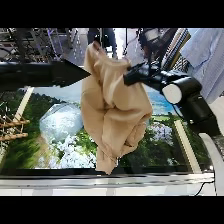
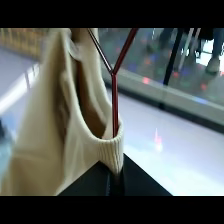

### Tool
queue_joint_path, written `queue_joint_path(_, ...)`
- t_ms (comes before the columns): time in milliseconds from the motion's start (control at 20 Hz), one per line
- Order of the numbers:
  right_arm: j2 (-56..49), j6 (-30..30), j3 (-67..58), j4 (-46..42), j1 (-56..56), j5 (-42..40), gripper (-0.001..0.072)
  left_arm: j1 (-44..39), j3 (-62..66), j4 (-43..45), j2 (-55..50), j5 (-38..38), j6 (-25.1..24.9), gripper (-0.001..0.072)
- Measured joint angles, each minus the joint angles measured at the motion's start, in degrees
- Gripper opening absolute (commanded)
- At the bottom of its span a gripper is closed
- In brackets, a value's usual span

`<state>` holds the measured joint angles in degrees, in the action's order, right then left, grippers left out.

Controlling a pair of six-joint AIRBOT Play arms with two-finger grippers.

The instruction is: Fold the clothes and pants, and hang the long-sleeved shirts on hangers.

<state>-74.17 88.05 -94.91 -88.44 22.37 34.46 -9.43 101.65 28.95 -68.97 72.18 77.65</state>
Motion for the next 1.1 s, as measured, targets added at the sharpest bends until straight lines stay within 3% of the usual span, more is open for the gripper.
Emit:
queue_joint_path(200, 3.2, 8.7, -2.0, -2.2, -4.9, -3.0, 0.0024, 1.3, 0.1, 1.9, 7.4, 4.0, 0.1, 0.0384)
queue_joint_path(450, 9.7, 14.8, -5.3, -7.7, -17.4, 3.2, 0.0024, 3.7, 0.1, 15.4, 11.5, 5.6, 0.2, 0.0383)
queue_joint_path(800, 18.1, 18.7, -9.0, -25.1, -47.8, 26.8, 0.0024, 4.5, 0.0, 29.0, 10.2, 7.5, -0.6, 0.0382)
queue_joint_path(1100, 14.4, 22.5, -21.2, -30.5, -77.0, 29.2, 0.0024, 4.5, -0.2, 36.2, 8.9, 9.6, -3.6, 0.0381)
